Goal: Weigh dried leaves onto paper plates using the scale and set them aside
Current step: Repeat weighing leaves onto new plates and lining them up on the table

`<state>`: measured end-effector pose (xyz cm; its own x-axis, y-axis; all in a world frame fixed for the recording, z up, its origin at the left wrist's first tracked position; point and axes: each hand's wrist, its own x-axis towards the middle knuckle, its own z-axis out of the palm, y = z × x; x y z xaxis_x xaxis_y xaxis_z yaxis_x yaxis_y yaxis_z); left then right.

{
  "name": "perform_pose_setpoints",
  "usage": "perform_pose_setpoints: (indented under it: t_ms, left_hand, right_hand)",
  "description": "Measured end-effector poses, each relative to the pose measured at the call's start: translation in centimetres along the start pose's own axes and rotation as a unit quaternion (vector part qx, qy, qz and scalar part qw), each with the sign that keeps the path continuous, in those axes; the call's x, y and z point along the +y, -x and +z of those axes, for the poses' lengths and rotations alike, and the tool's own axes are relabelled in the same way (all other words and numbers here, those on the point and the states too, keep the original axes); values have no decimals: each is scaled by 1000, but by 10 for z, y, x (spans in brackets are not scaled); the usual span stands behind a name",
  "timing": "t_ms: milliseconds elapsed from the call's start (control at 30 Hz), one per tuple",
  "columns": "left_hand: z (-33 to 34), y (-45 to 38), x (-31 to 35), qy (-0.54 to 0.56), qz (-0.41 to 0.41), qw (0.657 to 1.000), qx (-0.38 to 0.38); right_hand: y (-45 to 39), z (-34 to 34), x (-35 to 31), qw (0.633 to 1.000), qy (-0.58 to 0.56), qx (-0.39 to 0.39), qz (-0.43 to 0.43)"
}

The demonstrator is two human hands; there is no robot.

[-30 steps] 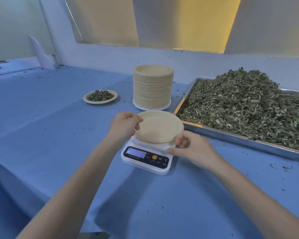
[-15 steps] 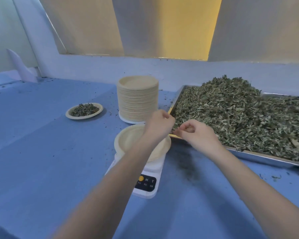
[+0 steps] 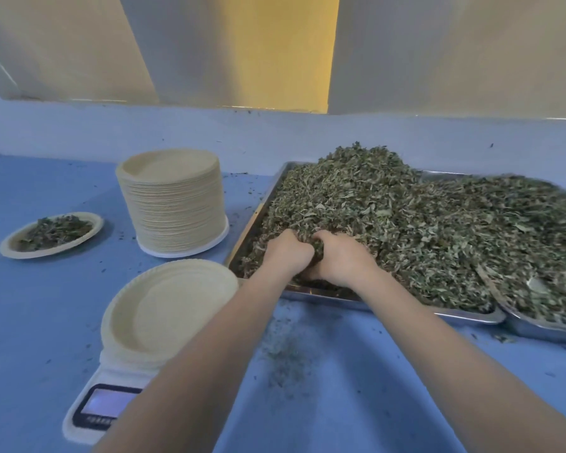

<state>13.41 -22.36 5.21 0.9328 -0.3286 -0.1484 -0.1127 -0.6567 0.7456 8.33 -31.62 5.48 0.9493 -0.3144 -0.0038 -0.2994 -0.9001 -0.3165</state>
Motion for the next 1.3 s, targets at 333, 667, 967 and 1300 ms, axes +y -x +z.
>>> perform_pose_setpoints:
  t_ms: [333, 667, 967, 1300]
  left_hand:
    - [-12, -2, 10, 89, 43, 995, 20]
    - [-75, 33, 12, 98, 90, 989, 66]
    - [-147, 89, -62, 60, 30, 992, 108]
    - [-160, 101, -101, -58, -25, 996, 68]
  right_hand:
    - [-2, -11, -2, 981, -180, 69, -21]
    - [18, -46, -53, 973, -173, 100, -115]
    - [42, -1, -143, 952, -222, 38, -209]
    - [41, 11, -146, 967, -151, -23, -204]
